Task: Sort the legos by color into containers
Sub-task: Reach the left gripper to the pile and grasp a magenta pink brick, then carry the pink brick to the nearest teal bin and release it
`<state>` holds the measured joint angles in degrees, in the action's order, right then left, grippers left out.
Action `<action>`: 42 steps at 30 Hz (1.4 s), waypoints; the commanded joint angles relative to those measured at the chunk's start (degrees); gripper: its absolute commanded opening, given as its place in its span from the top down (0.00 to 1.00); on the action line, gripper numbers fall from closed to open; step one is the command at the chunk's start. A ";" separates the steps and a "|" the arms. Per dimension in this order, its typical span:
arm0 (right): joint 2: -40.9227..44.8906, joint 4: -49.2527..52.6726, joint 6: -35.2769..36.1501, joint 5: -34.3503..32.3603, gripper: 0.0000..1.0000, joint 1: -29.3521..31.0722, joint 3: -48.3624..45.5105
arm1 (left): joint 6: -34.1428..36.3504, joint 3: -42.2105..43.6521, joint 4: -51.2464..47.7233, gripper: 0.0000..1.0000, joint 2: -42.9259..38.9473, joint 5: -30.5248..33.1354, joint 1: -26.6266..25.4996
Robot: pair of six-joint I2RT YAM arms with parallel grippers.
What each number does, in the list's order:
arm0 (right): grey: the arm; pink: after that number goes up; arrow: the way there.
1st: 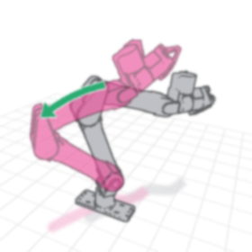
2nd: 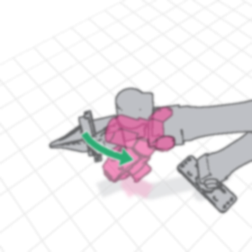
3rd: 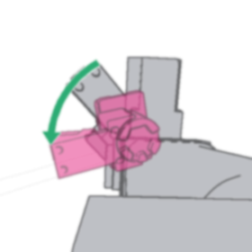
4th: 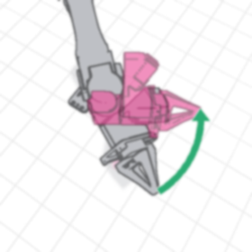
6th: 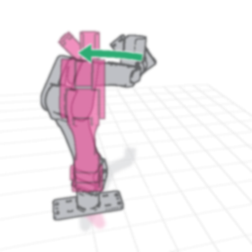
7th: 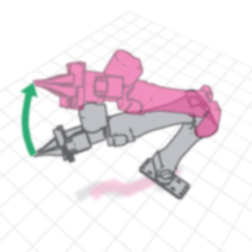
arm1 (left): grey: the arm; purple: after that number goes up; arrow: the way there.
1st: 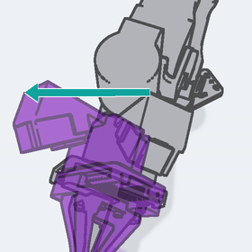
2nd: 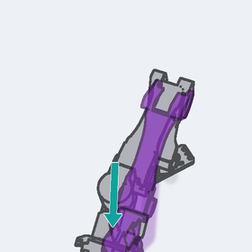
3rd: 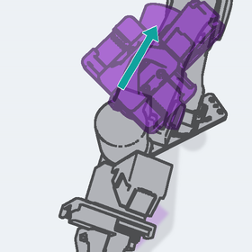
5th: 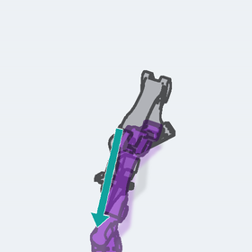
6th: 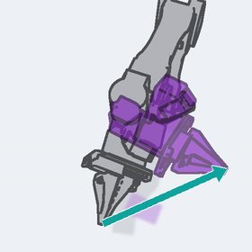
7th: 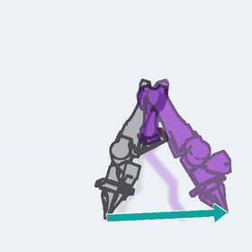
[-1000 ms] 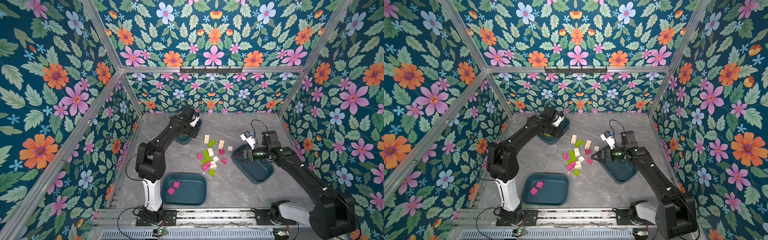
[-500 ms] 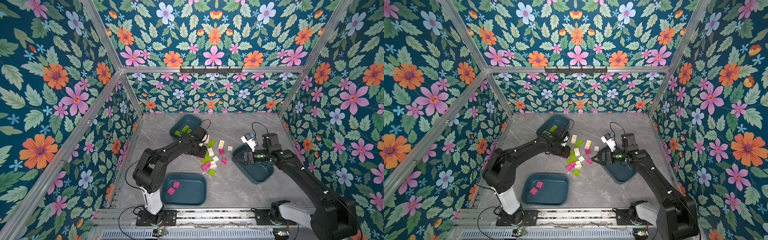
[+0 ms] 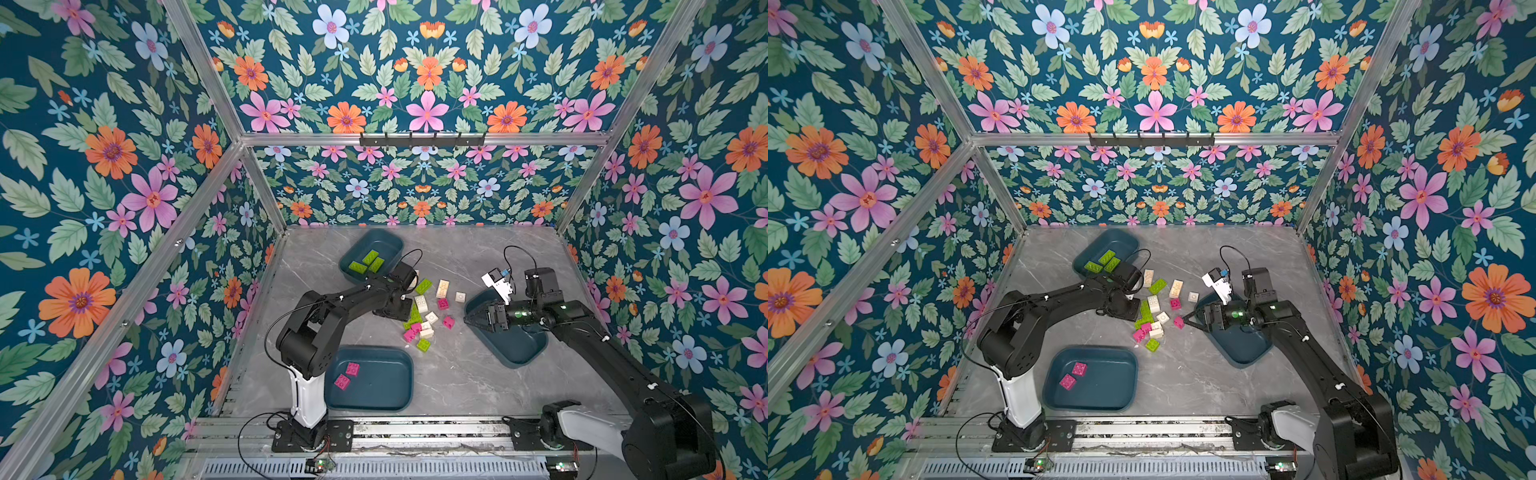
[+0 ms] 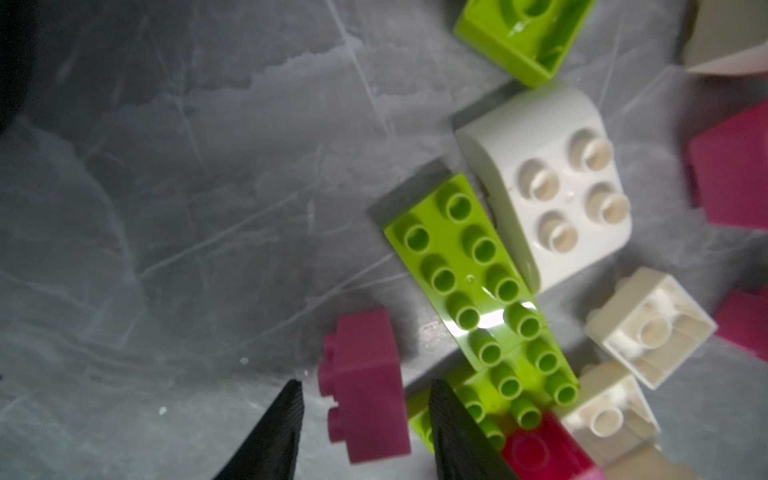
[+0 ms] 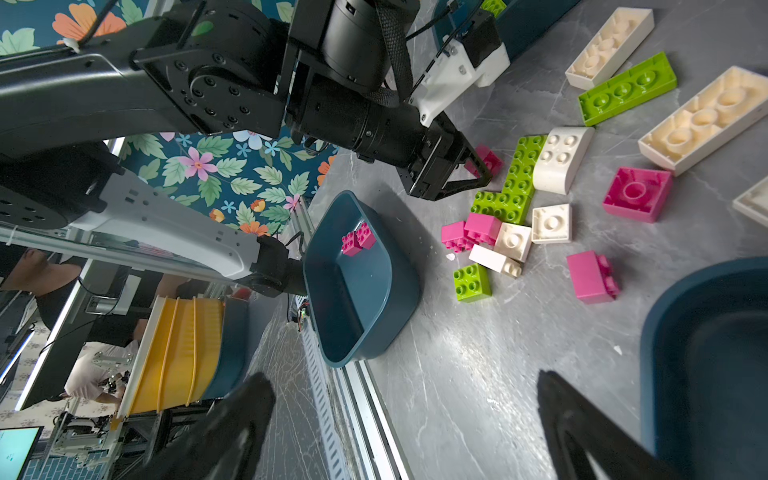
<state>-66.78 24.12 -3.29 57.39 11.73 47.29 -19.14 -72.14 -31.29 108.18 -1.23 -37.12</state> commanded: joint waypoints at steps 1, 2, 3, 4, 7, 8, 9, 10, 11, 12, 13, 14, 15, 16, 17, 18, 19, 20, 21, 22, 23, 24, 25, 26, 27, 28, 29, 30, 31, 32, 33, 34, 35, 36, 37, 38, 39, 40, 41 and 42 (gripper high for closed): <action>-0.01 -0.14 0.39 0.23 0.01 0.05 0.06 | 0.10 -0.46 1.23 0.52 0.65 1.89 0.08; -0.04 -0.13 0.39 0.21 0.01 -0.01 0.09 | 0.15 -0.58 1.30 0.53 0.94 1.85 0.03; -0.10 -0.13 0.39 0.26 0.01 0.04 0.09 | 0.01 -0.72 1.39 0.54 1.29 1.49 0.03; -0.10 -0.19 0.39 0.20 0.01 0.05 0.08 | 0.06 -0.55 1.49 0.56 1.54 1.13 0.03; 0.07 -0.09 0.42 0.16 0.01 0.00 0.09 | -0.16 -0.32 1.17 0.65 1.64 1.12 0.03; 0.12 -0.08 0.43 0.12 0.01 0.01 0.01 | -0.12 -0.21 0.97 0.67 1.55 1.19 0.03; 0.17 -0.05 0.49 0.02 0.01 0.05 -0.02 | 0.04 -0.11 0.80 0.71 1.38 1.31 0.04; 0.17 -0.15 0.56 0.02 0.01 0.04 -0.07 | 0.09 -0.15 0.55 0.77 1.21 1.37 0.08; 0.08 -0.15 0.51 0.10 0.01 0.05 -0.05 | 0.30 -0.35 0.32 0.80 1.08 1.48 0.08; 0.07 -0.22 0.46 0.25 0.01 0.05 0.00 | 0.39 -0.67 -0.03 0.81 0.82 1.69 0.12; 0.00 -0.34 0.38 0.36 0.01 -0.03 0.06 | 0.58 -0.91 -0.53 0.81 0.48 1.98 0.12; -0.01 -0.54 0.24 0.52 0.01 -0.01 0.09 | 0.73 -1.21 -1.12 0.81 0.17 2.23 0.12; 0.10 -0.71 0.00 0.67 0.01 -0.01 0.17 | 0.98 -1.66 -1.99 0.81 -0.24 2.48 0.22; 0.16 -0.94 -0.28 0.87 0.01 0.04 0.26 | 1.11 -2.01 -3.12 0.81 -0.78 2.61 0.23; 0.21 -1.34 -0.63 1.26 0.01 0.02 0.26 | 1.17 -2.19 -4.13 0.81 -1.35 2.68 0.21; 0.26 -1.91 -1.30 1.79 0.01 0.04 0.17 | 1.13 -2.30 -5.43 0.81 -2.37 2.96 0.13; 0.27 -2.66 -1.95 2.70 0.01 0.08 0.15 | 0.89 -2.05 -6.53 0.81 -3.64 2.82 0.19; 0.33 -3.48 -2.63 3.41 0.01 0.12 0.09 | 0.33 -1.45 -7.20 0.81 -4.91 2.52 0.15; 0.34 -4.22 -3.22 3.85 0.01 0.07 0.09 | -0.32 -0.63 -7.82 0.81 -6.78 2.06 0.13; 0.44 -4.74 -3.68 4.12 0.01 0.17 0.09 | -1.06 0.25 -8.61 0.81 -8.54 1.51 0.12; 0.45 -5.06 -3.90 4.30 0.01 0.23 0.24 | -1.66 1.02 -9.84 0.81 -10.45 0.97 0.12; 0.46 -5.24 -4.07 4.49 0.01 0.46 0.50 | -2.21 1.78 -11.02 0.81 -12.07 0.55 0.06; 0.47 -5.37 -4.25 4.58 0.01 0.66 0.74 | -3.08 2.80 -12.23 0.81 -14.04 0.15 -0.04; 0.43 -5.75 -4.39 4.59 0.01 1.11 0.97 | -4.38 3.96 -13.54 0.82 -15.93 -0.12 -0.22; 0.40 -6.04 -4.52 4.58 0.01 1.52 1.09 | -5.48 4.90 -14.39 0.82 -17.78 -0.41 -0.54; 0.27 -6.55 -4.85 4.49 0.01 2.18 1.17 | -6.79 6.45 -15.32 0.82 -20.00 -0.61 -0.90; 0.08 -7.05 -5.12 4.23 0.01 2.94 1.25 | -8.15 7.76 -16.20 0.82 -22.19 -0.61 -1.45; -0.16 -7.51 -5.38 4.08 0.01 3.50 1.28 | -9.33 8.94 -16.83 0.82 -23.99 -0.54 -1.74; -0.49 -7.99 -5.63 3.89 0.01 4.25 1.34 | -10.72 10.15 -17.75 0.82 -25.98 -0.68 -2.11; -0.82 -8.36 -5.72 3.66 0.01 4.93 1.44 | -12.03 11.20 -19.44 0.82 -27.85 -0.91 -2.53; -1.11 -8.51 -5.71 3.45 0.01 5.45 1.48 | -13.25 12.12 -20.19 0.82 -29.35 -1.11 -2.96; -1.46 -8.67 -5.66 3.41 0.01 5.95 1.56 | -14.59 13.17 -20.94 0.82 -31.07 -1.54 -3.58; -1.93 -8.69 -5.61 3.46 0.01 6.34 1.74 | -15.95 14.51 -21.47 0.82 -32.64 -2.18 -4.40; -2.18 -8.65 -5.52 3.45 0.01 6.58 1.81 | -17.15 15.91 -21.74 0.82 -33.87 -2.65 -5.08; -2.39 -8.59 -5.37 3.44 0.01 6.80 1.89 | -18.46 17.63 -22.11 0.82 -35.23 -2.89 -5.89; -2.56 -8.53 -5.25 3.42 0.01 6.83 2.00 | -19.71 19.70 -22.31 0.82 -36.51 -2.98 -6.52; -2.68 -8.48 -5.15 3.33 0.01 6.91 2.01 | -20.60 21.32 -22.32 0.82 -37.34 -3.05 -6.98; -2.78 -8.50 -5.04 3.30 0.01 6.86 2.02 | -21.46 22.98 -22.33 0.81 -38.42 -2.92 -7.31; -2.82 -8.31 -4.90 3.30 0.01 6.91 2.05 | -22.08 24.41 -22.49 0.81 -39.17 -2.24 -7.41; -2.91 -8.15 -4.76 3.33 0.01 6.85 2.16 | -22.38 25.45 -22.50 0.81 -39.70 -1.35 -7.41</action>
<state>-69.49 16.51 -8.62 60.75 18.46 48.99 -37.67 -48.62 -51.86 69.73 -4.10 -44.36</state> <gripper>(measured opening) 0.990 0.259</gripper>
